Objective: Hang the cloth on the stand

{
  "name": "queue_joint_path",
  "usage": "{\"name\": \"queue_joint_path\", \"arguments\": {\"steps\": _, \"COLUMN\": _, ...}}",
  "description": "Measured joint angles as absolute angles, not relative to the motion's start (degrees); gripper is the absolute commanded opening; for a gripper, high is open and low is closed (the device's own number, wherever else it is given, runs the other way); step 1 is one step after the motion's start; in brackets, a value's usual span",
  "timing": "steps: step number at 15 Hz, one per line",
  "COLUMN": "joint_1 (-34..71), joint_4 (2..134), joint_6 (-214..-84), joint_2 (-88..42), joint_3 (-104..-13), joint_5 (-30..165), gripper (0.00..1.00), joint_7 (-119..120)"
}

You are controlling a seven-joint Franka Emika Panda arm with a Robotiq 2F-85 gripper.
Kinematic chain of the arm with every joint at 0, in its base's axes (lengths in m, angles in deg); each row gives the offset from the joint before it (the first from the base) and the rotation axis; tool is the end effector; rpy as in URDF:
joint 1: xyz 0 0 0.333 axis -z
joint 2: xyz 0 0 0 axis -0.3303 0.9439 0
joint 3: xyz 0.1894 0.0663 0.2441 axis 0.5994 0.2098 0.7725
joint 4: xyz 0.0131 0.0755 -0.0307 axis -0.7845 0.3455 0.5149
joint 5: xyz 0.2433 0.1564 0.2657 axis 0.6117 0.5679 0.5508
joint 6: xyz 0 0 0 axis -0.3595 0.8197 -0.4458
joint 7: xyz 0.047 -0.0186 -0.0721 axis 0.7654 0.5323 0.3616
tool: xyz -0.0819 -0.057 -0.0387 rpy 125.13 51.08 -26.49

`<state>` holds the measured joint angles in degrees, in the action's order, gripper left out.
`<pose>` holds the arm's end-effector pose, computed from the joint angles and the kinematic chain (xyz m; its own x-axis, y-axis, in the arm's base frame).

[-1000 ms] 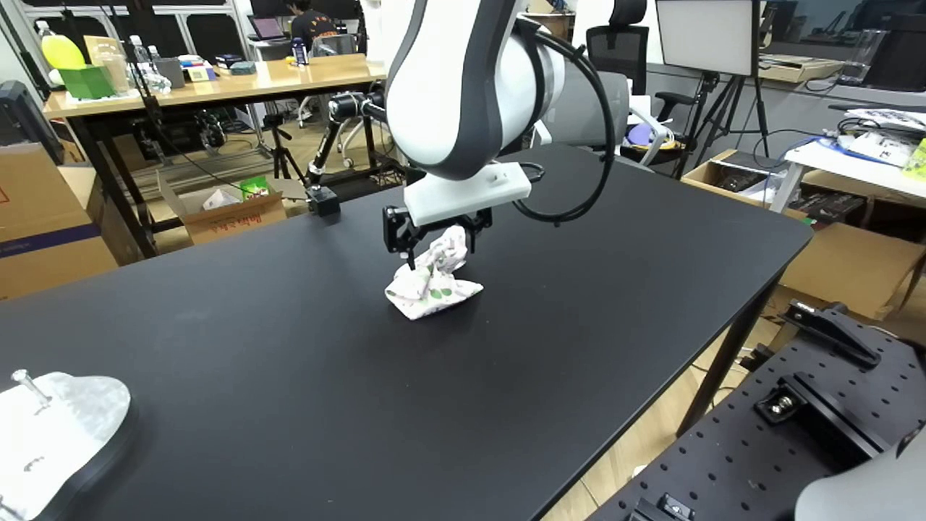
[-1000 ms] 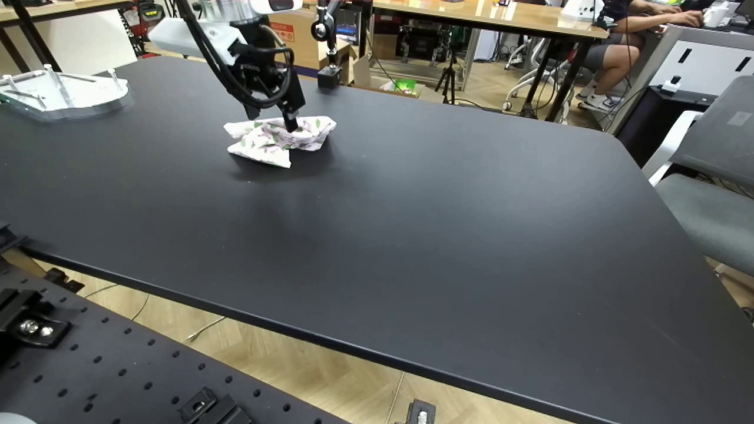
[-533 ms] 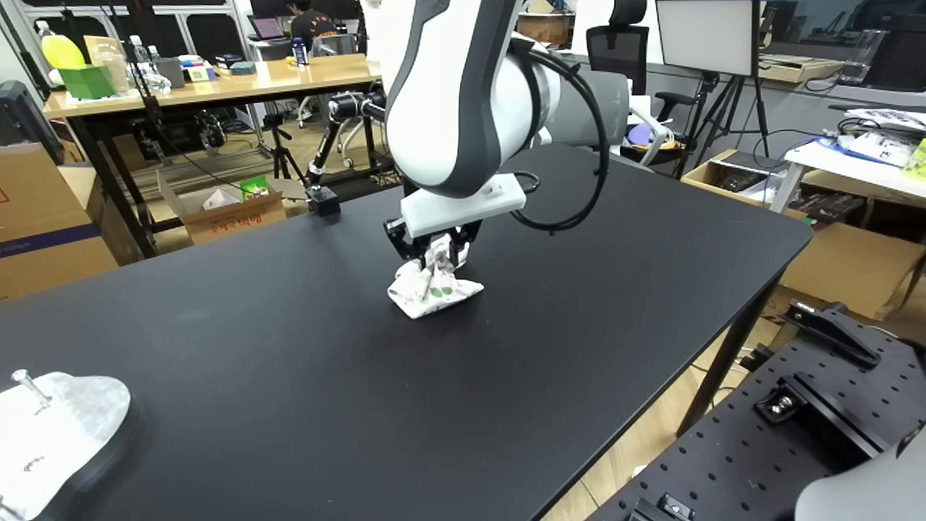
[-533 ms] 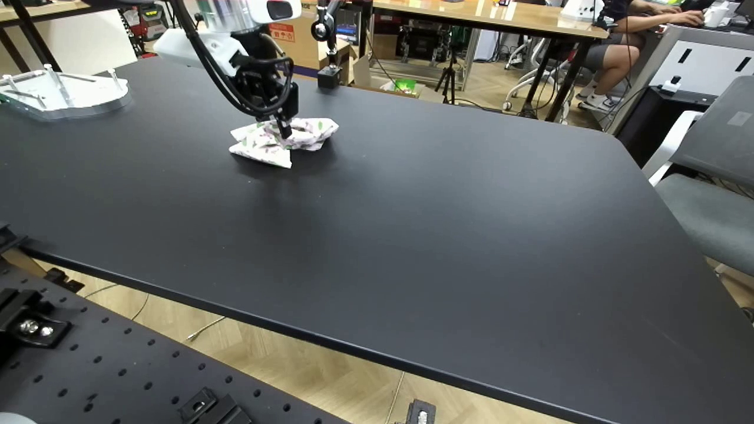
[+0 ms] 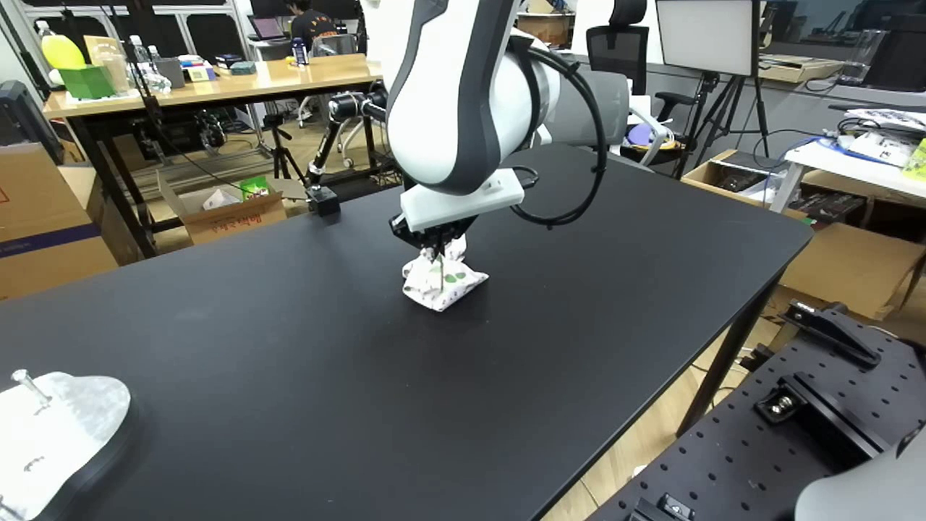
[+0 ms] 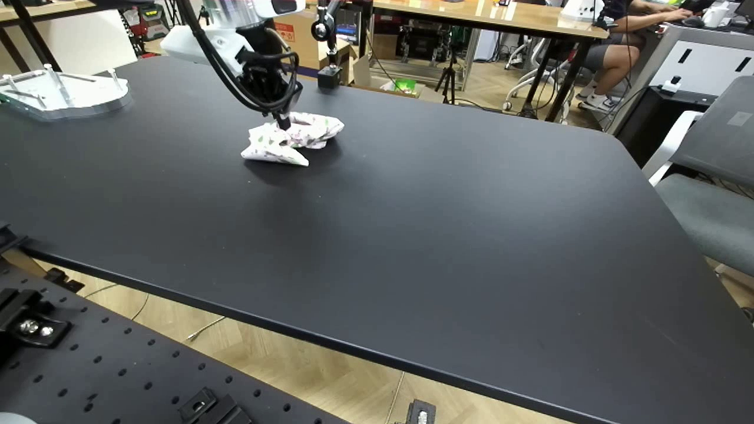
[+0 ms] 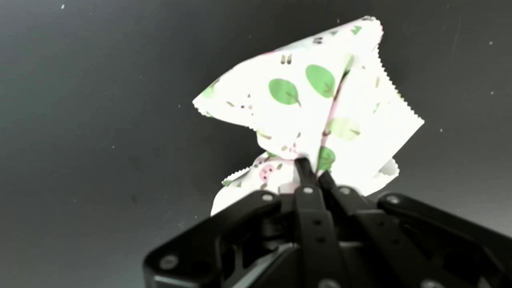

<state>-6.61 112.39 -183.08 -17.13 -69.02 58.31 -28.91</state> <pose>0.5052 0.1073 0.1798 0.9622 -0.1545 0.2244 -0.1711 -0.9836 0.0567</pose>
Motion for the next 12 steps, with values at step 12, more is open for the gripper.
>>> {"name": "queue_joint_path", "arguments": {"steps": 12, "joint_1": 6.7, "joint_4": 109.0, "joint_6": -163.0, "joint_2": -23.9, "joint_3": -53.6, "joint_5": 77.9, "gripper": 0.01, "joint_7": -10.1}}
